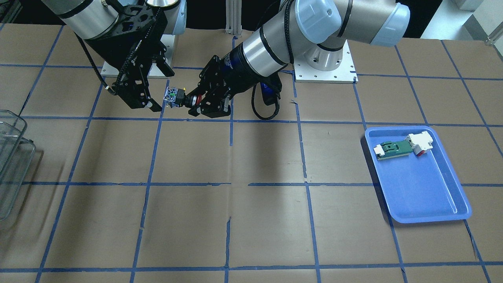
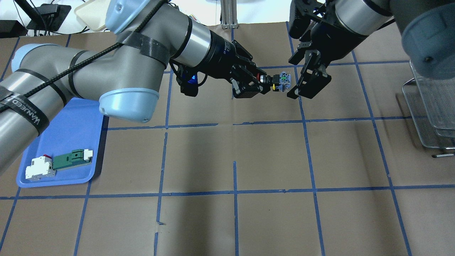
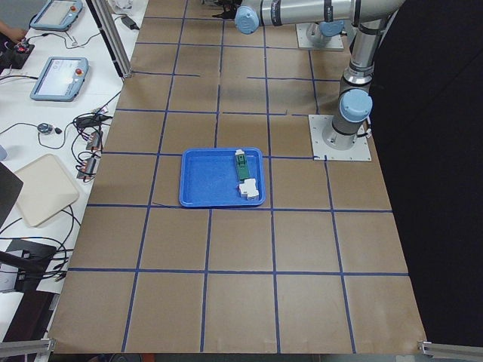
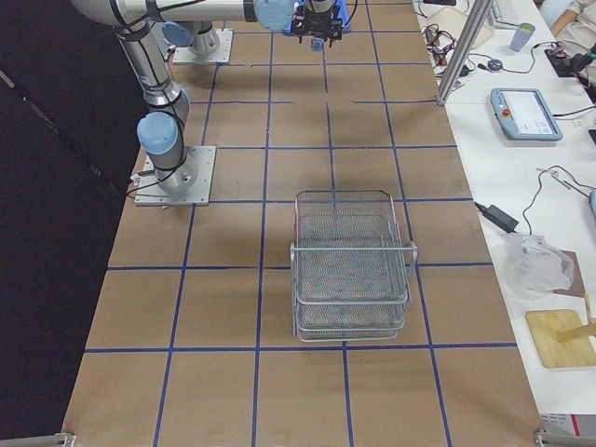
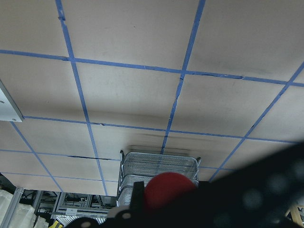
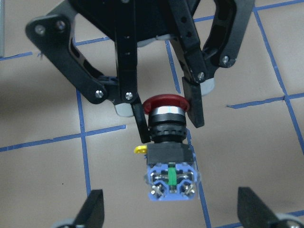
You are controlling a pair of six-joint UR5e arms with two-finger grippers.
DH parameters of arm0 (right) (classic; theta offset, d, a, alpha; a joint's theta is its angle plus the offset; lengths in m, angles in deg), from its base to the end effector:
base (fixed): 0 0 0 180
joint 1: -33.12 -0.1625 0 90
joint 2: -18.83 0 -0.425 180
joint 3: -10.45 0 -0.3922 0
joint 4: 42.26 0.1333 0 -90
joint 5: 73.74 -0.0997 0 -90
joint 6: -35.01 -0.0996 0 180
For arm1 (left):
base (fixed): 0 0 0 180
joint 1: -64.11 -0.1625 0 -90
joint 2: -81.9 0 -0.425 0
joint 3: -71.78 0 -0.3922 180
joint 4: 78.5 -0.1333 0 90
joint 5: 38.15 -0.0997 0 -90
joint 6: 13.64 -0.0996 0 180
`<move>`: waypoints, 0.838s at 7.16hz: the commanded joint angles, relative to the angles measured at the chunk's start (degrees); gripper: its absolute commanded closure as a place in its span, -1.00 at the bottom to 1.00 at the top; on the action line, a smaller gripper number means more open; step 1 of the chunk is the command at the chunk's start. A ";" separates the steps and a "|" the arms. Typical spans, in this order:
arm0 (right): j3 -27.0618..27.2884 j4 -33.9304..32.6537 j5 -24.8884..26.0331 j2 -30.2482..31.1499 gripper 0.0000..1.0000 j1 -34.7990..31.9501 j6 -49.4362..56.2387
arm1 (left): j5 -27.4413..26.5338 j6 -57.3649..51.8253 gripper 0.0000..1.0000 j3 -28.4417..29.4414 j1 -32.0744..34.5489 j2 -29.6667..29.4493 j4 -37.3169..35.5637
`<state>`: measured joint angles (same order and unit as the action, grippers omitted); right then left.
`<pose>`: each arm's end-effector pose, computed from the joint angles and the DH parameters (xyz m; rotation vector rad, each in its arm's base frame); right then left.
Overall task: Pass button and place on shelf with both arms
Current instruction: 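Close the right gripper around the button's red cap beside the left gripper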
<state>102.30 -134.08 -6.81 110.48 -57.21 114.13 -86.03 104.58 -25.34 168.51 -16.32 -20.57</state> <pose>0.1751 -0.4812 0.4972 -1.8094 2.1648 -0.3963 -0.3320 -0.4885 0.4373 1.8741 -1.6482 -0.7314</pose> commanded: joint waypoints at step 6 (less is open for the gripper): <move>-0.26 -1.25 -0.40 -1.65 -0.26 -2.13 -0.02 | 0.07 0.52 1.00 0.09 0.10 0.92 -0.01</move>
<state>102.35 -135.27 -7.28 108.78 -59.22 113.74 -85.96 105.09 -25.26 168.62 -15.45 -20.58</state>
